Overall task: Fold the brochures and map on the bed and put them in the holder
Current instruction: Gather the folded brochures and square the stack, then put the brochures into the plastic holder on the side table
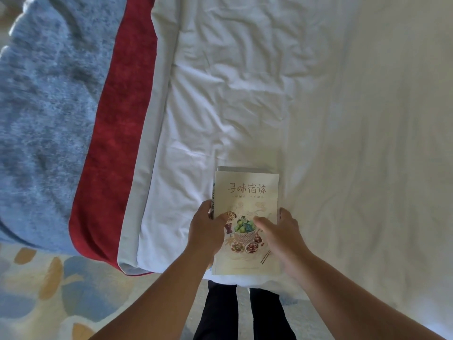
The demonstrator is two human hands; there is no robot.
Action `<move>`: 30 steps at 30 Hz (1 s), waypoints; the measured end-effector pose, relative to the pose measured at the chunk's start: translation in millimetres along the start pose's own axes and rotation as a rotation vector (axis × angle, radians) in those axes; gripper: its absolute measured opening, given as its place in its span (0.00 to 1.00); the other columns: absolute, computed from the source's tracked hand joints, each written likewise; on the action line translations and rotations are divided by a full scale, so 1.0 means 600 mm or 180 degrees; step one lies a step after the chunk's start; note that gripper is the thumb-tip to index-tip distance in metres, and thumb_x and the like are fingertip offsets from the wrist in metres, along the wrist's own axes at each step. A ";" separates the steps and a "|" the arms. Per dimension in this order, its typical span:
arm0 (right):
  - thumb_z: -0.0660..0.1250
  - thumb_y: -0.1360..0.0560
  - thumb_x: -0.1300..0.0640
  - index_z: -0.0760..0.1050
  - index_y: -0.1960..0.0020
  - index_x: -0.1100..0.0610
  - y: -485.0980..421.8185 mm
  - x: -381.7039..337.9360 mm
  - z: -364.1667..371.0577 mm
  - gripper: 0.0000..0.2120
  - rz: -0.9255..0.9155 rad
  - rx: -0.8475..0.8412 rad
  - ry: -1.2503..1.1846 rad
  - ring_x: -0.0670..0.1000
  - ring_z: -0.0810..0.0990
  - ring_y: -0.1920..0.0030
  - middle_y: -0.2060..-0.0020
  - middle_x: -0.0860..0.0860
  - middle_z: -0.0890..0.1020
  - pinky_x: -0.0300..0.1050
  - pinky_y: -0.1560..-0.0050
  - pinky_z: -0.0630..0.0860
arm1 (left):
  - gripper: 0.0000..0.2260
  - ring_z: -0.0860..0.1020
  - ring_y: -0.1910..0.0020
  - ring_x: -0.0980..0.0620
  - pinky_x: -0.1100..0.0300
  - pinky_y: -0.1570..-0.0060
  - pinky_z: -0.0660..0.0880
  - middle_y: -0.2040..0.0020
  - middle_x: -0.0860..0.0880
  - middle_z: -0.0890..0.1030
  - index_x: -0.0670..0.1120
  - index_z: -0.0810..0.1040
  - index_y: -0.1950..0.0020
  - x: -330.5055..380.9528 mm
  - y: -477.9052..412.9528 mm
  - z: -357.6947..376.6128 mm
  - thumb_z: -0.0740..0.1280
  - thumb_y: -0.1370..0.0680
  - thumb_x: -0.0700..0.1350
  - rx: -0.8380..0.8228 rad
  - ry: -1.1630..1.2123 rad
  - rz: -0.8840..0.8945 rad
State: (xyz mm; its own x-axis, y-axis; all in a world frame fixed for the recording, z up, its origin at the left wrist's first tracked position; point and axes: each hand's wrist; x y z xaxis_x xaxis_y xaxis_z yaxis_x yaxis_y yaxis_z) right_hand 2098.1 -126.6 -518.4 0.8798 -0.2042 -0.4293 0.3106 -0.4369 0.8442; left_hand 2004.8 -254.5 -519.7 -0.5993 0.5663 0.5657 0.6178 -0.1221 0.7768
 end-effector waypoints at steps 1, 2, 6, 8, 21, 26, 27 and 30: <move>0.67 0.26 0.44 0.66 0.38 0.52 0.003 -0.003 -0.002 0.21 -0.0035 -0.0004 0.0016 0.45 0.75 0.54 0.42 0.51 0.71 0.44 0.62 0.71 | 0.11 0.82 0.63 0.49 0.45 0.54 0.80 0.59 0.49 0.84 0.55 0.77 0.46 0.004 0.005 -0.003 0.65 0.22 0.39 -0.0029 0.0108 0.0018; 0.67 0.26 0.45 0.64 0.39 0.52 0.007 -0.007 -0.004 0.21 -0.0077 -0.0007 0.0034 0.44 0.76 0.55 0.44 0.52 0.73 0.43 0.64 0.74 | 0.12 0.82 0.65 0.49 0.45 0.55 0.80 0.60 0.49 0.84 0.55 0.77 0.46 0.009 0.009 -0.008 0.65 0.22 0.38 -0.0052 0.0203 0.0051; 0.68 0.24 0.48 0.60 0.30 0.48 0.038 -0.046 -0.015 0.27 -0.0410 0.0030 -0.0090 0.34 0.77 0.68 0.58 0.38 0.75 0.30 0.77 0.71 | 0.12 0.81 0.66 0.52 0.51 0.61 0.79 0.60 0.47 0.84 0.55 0.78 0.46 0.043 0.030 -0.042 0.65 0.22 0.38 -0.0061 0.0467 0.0200; 0.69 0.25 0.49 0.61 0.30 0.47 0.060 -0.076 -0.023 0.27 -0.0633 0.0098 -0.0190 0.35 0.80 0.67 0.59 0.39 0.78 0.32 0.71 0.74 | 0.13 0.81 0.66 0.52 0.56 0.64 0.77 0.59 0.48 0.84 0.56 0.78 0.46 0.070 0.047 -0.064 0.66 0.22 0.38 -0.0053 0.0575 0.0321; 0.66 0.22 0.58 0.74 0.43 0.44 0.300 -0.321 -0.110 0.11 -0.1964 -0.0158 -0.0648 0.51 0.82 0.53 0.52 0.45 0.82 0.49 0.58 0.78 | 0.15 0.85 0.56 0.51 0.57 0.63 0.80 0.54 0.52 0.85 0.60 0.80 0.51 0.291 0.287 -0.209 0.67 0.23 0.37 0.0405 0.1237 0.1479; 0.66 0.23 0.60 0.75 0.43 0.47 0.382 -0.356 -0.129 0.11 -0.2403 -0.0295 -0.0528 0.49 0.82 0.56 0.54 0.47 0.82 0.45 0.63 0.76 | 0.12 0.85 0.56 0.48 0.45 0.55 0.82 0.56 0.51 0.85 0.58 0.79 0.50 0.313 0.387 -0.229 0.68 0.23 0.39 0.0975 0.1485 0.1569; 0.66 0.23 0.59 0.76 0.44 0.47 0.394 -0.355 -0.135 0.11 -0.2444 -0.0325 -0.0484 0.50 0.82 0.56 0.54 0.47 0.82 0.46 0.63 0.76 | 0.12 0.85 0.57 0.49 0.46 0.56 0.82 0.56 0.52 0.85 0.58 0.79 0.50 0.313 0.403 -0.227 0.68 0.23 0.40 0.1065 0.1511 0.1594; 0.67 0.26 0.60 0.77 0.48 0.47 0.419 -0.353 -0.157 0.10 -0.2529 -0.0454 -0.0358 0.53 0.83 0.56 0.55 0.50 0.83 0.52 0.57 0.81 | 0.14 0.85 0.60 0.50 0.48 0.58 0.83 0.59 0.54 0.85 0.61 0.80 0.56 0.307 0.442 -0.216 0.68 0.23 0.40 0.1237 0.1616 0.1638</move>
State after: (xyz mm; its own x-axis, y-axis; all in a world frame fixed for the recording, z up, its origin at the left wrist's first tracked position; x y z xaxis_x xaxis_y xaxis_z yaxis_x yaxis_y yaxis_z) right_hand 2023.7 -111.0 -184.9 0.3384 0.0296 -0.9406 0.8763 -0.3741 0.3035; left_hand 1992.4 -288.0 -173.9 -0.2925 0.0671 0.9539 0.9547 0.0780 0.2873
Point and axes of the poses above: each hand's wrist, its own y-axis away from the middle knuckle, its own z-axis out of the palm, x = y × z
